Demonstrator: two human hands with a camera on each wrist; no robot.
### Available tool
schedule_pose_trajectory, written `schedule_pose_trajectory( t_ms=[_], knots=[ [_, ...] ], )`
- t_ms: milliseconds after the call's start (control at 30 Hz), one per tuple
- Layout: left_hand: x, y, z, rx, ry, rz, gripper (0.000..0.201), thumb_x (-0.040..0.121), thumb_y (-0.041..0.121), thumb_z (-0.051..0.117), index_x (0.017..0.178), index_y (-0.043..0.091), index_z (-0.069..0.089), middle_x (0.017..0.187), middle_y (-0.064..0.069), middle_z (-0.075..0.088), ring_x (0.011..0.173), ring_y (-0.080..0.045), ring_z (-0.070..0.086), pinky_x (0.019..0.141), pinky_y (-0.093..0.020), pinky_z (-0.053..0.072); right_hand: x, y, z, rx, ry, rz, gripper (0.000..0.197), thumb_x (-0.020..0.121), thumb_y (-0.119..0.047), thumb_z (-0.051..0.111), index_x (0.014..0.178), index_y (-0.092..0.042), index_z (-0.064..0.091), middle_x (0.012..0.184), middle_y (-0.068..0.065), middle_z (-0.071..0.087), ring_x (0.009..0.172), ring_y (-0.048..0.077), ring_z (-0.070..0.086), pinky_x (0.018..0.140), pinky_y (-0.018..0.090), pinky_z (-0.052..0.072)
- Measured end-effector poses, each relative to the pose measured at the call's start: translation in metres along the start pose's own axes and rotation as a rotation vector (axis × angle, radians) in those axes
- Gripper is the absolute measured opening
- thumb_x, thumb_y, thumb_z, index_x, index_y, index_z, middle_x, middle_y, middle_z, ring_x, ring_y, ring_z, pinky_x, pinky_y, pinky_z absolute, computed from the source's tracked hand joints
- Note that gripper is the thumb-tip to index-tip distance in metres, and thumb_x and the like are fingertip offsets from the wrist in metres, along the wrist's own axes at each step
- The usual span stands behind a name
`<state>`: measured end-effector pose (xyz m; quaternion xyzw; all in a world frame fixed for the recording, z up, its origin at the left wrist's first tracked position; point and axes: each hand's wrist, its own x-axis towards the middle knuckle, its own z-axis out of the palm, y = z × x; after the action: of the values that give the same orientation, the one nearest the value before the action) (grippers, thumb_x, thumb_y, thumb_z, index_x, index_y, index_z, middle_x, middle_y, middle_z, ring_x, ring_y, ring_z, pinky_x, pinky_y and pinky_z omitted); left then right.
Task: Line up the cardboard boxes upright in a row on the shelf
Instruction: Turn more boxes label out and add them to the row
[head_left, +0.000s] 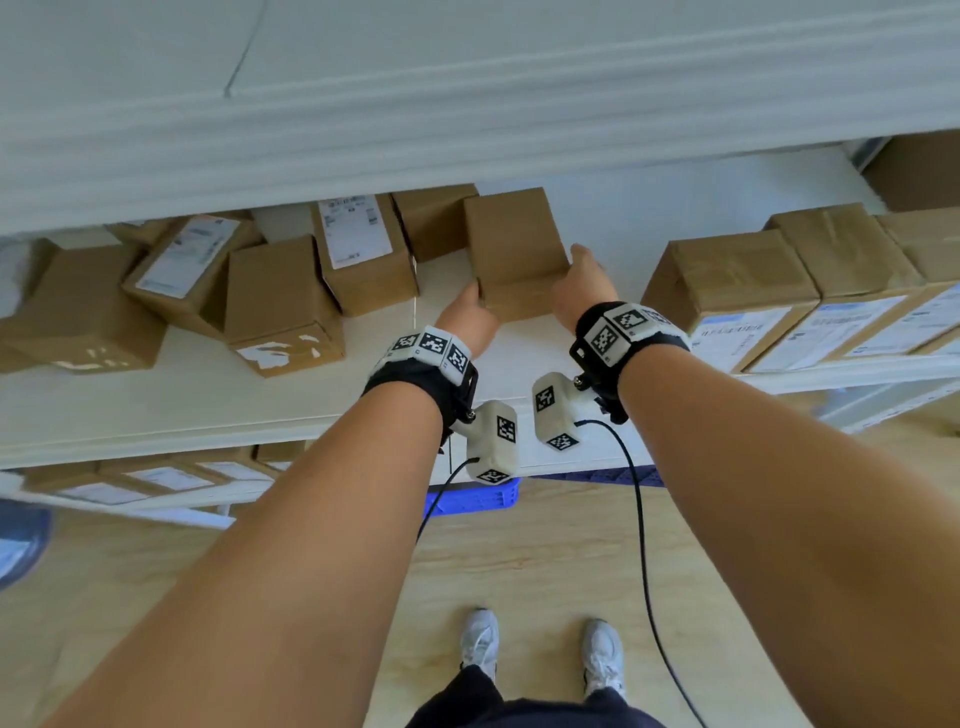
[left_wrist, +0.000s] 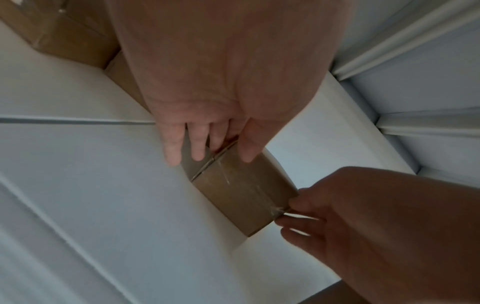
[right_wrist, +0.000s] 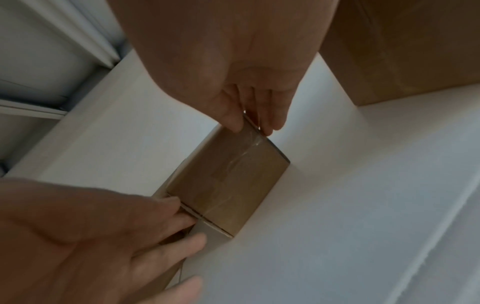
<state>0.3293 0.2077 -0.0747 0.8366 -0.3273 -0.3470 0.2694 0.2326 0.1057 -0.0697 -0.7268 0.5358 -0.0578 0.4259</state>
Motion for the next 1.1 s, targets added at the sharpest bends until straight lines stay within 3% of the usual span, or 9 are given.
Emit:
schedule_pose_trajectory(
  t_ms=[200, 367, 467, 567, 667, 733, 800, 1000, 1100],
  knots=[
    [-0.005, -0.012, -0.005, -0.057, 0.016, -0.012, 0.041, 0.097, 0.013, 0.043, 0.138, 0.012, 0.048, 0.13, -0.013, 0.057, 0.116, -0.032, 0.054, 0.093, -0.03, 0.041, -0.014, 0.012, 0.007, -0.044, -0.007, 0.033, 0.037, 0.092, -0.005, 0.037, 0.128, -0.002, 0.043, 0.124, 0.016, 0.053, 0.098, 0.029, 0.054, 0.078, 0.034, 0.041],
    [-0.019, -0.017, -0.018, -0.191, 0.087, 0.064, 0.044, 0.096, 0.006, 0.044, 0.138, 0.02, 0.049, 0.13, -0.004, 0.058, 0.117, -0.022, 0.054, 0.084, -0.021, 0.038, -0.028, 0.007, -0.005, 0.001, 0.065, 0.002, 0.035, 0.093, -0.005, 0.042, 0.128, -0.003, 0.042, 0.116, 0.017, 0.055, 0.102, 0.032, 0.055, 0.075, 0.032, 0.039],
    [-0.026, -0.009, -0.029, -0.318, 0.121, 0.104, 0.052, 0.092, 0.002, 0.047, 0.139, 0.026, 0.046, 0.135, -0.003, 0.054, 0.107, -0.018, 0.055, 0.084, -0.028, 0.046, -0.032, 0.0, -0.018, 0.015, 0.065, -0.068, 0.04, 0.092, -0.002, 0.042, 0.132, -0.008, 0.046, 0.118, 0.011, 0.059, 0.105, 0.03, 0.058, 0.076, 0.033, 0.045],
    [-0.032, 0.0, -0.037, -0.382, 0.144, 0.109, 0.072, 0.085, -0.005, 0.055, 0.146, 0.028, 0.036, 0.148, -0.001, 0.042, 0.12, -0.018, 0.051, 0.098, -0.038, 0.048, -0.038, -0.006, -0.027, 0.043, 0.057, -0.145, 0.047, 0.09, 0.004, 0.035, 0.131, -0.01, 0.054, 0.118, 0.014, 0.064, 0.102, 0.03, 0.061, 0.08, 0.03, 0.048],
    [-0.04, 0.003, -0.039, -0.351, 0.154, 0.109, 0.081, 0.08, -0.008, 0.055, 0.148, 0.032, 0.034, 0.149, 0.002, 0.04, 0.112, -0.015, 0.057, 0.087, -0.032, 0.055, -0.044, -0.005, -0.031, 0.074, 0.062, -0.151, 0.049, 0.089, 0.005, 0.033, 0.128, -0.011, 0.058, 0.108, 0.014, 0.066, 0.093, 0.029, 0.062, 0.079, 0.03, 0.05],
    [-0.045, 0.001, -0.035, -0.313, 0.19, 0.105, 0.078, 0.082, -0.008, 0.053, 0.148, 0.029, 0.035, 0.149, 0.001, 0.041, 0.11, -0.015, 0.058, 0.084, -0.028, 0.054, -0.047, -0.002, -0.031, 0.088, 0.038, -0.132, 0.047, 0.09, 0.006, 0.034, 0.126, -0.01, 0.06, 0.113, 0.014, 0.067, 0.101, 0.031, 0.064, 0.091, 0.037, 0.053],
    [-0.046, -0.005, -0.029, -0.257, 0.208, 0.091, 0.069, 0.084, -0.004, 0.053, 0.146, 0.025, 0.04, 0.146, -0.002, 0.046, 0.122, -0.021, 0.053, 0.096, -0.032, 0.049, -0.05, 0.003, -0.028, 0.043, -0.034, -0.111, 0.043, 0.091, 0.005, 0.039, 0.125, -0.009, 0.061, 0.116, 0.012, 0.067, 0.105, 0.029, 0.064, 0.095, 0.039, 0.052],
    [-0.046, -0.01, -0.009, -0.157, 0.142, 0.055, 0.04, 0.091, 0.007, 0.059, 0.131, 0.012, 0.054, 0.131, -0.005, 0.06, 0.121, -0.022, 0.056, 0.09, -0.023, 0.039, -0.058, 0.02, -0.016, -0.083, -0.133, -0.087, 0.042, 0.092, -0.01, 0.045, 0.133, -0.012, 0.053, 0.123, 0.007, 0.063, 0.103, 0.025, 0.063, 0.085, 0.032, 0.052],
    [-0.044, -0.01, -0.006, -0.141, 0.168, 0.038, 0.033, 0.092, 0.016, 0.058, 0.125, 0.011, 0.058, 0.123, -0.005, 0.065, 0.104, -0.022, 0.061, 0.08, -0.023, 0.042, -0.061, 0.022, -0.01, -0.134, -0.134, -0.096, 0.037, 0.097, -0.017, 0.041, 0.13, -0.007, 0.052, 0.123, 0.011, 0.062, 0.106, 0.028, 0.061, 0.083, 0.032, 0.049]
  ],
)
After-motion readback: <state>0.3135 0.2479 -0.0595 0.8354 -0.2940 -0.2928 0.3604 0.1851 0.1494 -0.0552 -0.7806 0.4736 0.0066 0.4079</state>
